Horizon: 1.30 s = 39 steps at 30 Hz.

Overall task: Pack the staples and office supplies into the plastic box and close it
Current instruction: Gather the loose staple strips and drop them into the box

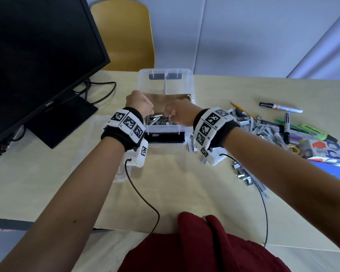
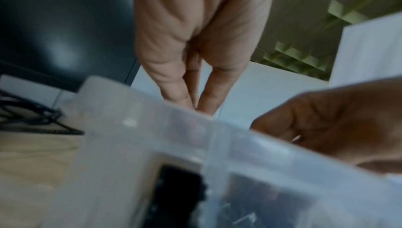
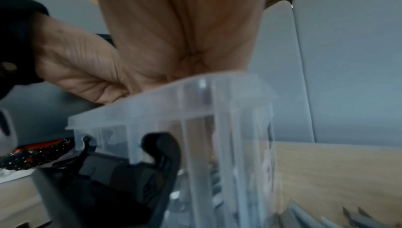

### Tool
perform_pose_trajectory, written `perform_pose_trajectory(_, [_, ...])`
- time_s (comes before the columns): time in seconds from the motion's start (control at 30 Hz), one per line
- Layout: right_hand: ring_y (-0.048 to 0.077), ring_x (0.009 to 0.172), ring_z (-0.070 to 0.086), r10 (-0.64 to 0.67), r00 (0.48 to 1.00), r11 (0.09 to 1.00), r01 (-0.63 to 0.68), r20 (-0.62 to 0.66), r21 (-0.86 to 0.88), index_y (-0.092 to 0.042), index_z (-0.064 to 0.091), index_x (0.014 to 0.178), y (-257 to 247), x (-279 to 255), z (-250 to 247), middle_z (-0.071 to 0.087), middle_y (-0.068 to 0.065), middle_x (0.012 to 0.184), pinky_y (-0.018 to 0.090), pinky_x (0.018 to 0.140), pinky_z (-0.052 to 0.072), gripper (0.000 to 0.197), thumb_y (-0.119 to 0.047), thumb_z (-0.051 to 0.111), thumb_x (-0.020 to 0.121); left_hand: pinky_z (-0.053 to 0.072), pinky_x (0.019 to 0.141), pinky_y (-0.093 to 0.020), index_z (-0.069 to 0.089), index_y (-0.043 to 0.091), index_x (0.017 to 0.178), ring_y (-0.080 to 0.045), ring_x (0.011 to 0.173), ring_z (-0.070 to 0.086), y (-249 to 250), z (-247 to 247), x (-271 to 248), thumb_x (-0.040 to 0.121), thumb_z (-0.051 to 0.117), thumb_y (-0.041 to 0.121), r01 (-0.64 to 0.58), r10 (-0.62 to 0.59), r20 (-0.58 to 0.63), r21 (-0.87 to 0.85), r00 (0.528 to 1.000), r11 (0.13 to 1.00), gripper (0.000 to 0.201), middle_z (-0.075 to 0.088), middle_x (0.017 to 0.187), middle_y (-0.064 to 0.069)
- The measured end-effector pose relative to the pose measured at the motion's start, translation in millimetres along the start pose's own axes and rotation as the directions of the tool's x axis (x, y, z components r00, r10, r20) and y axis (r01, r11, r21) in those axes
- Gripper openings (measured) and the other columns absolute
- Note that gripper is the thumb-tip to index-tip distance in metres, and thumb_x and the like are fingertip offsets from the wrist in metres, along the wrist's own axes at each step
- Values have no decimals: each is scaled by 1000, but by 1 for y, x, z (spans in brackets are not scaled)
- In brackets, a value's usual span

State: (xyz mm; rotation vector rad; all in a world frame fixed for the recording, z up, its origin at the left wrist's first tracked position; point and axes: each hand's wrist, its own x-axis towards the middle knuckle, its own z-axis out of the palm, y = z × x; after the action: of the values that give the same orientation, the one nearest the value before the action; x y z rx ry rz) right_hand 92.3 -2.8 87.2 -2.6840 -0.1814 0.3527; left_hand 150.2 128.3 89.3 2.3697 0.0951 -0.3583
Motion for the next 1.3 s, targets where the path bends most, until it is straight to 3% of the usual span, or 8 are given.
perform_pose_trajectory(0.1, [26, 103, 59, -42, 998, 998, 45, -55, 51, -3, 65, 107, 4, -17, 1, 65, 11, 110, 26, 88, 41, 26, -4, 44, 91, 58, 78, -35, 71, -2, 90, -27, 78, 71, 0, 5, -1, 83, 65, 0, 4, -4, -4, 62, 1000, 998, 10, 70, 94, -16])
perform_pose_trajectory(0.43, [22, 88, 62, -236, 931, 956, 273, -279, 104, 1, 67, 103, 21, -62, 8, 68, 14, 103, 25, 80, 47, 22, -4, 51, 90, 48, 80, -26, 71, 2, 87, -22, 82, 57, 5, 21, -19, 89, 54, 10, -223, 230, -14, 186, 973, 957, 19, 62, 85, -6])
perform_pose_trajectory(0.53, [4, 70, 57, -49, 883, 946, 191, -467, 263, -2, 68, 102, 45, -72, -2, 69, 12, 97, 5, 71, 43, 22, 1, 51, 89, 43, 77, -25, 61, 13, 70, -16, 79, 55, 15, 29, -34, 90, 54, 14, -269, 269, 8, 49, 963, 962, 21, 59, 72, 1])
perform_pose_trajectory(0.6, [11, 72, 61, 185, 842, 926, 24, -507, 377, -5, 68, 100, 73, -81, -9, 70, 12, 92, 18, 79, 51, 22, 0, 52, 86, 42, 77, -25, 57, 16, 69, -16, 79, 54, 22, 37, -44, 90, 55, 17, -299, 299, 3, -2, 954, 954, 21, 58, 73, 1])
perform_pose_trajectory(0.67, [19, 81, 62, 315, 829, 911, -127, -462, 393, -7, 68, 99, 100, -93, -13, 70, 13, 91, 32, 87, 51, 22, -3, 52, 85, 41, 75, -24, 63, 11, 79, -16, 80, 54, 31, 47, -55, 90, 54, 17, -347, 347, -21, 6, 937, 938, 15, 61, 81, -2])
perform_pose_trajectory(0.83, [19, 94, 61, 292, 941, 948, -262, -170, 179, -5, 69, 98, 143, -123, 3, 68, 10, 107, 28, 99, 41, 19, -3, 53, 87, 42, 58, -22, 65, 3, 84, -19, 72, 55, 48, 86, -81, 89, 50, 9, -437, 438, 41, -48, 898, 898, 17, 61, 77, -8])
perform_pose_trajectory(1.13, [21, 114, 50, 92, 986, 980, -64, 142, -190, -17, 65, 109, 160, -150, 51, 57, 2, 116, 37, 98, 43, 25, -13, 57, 86, 51, 75, -43, 53, 0, 69, -39, 88, 62, 34, 159, -94, 87, 46, 3, -401, 293, 317, 360, 902, 843, 19, 62, 95, -28])
perform_pose_trajectory(1.3, [20, 120, 40, 31, 993, 947, 6, 110, -320, -16, 60, 115, 153, -152, 59, 52, 0, 123, 35, 98, 37, 28, -25, 52, 91, 46, 77, -36, 56, -2, 108, -34, 103, 58, 11, 177, -93, 91, 51, 16, -296, 133, 325, 526, 936, 797, 25, 60, 112, -19])
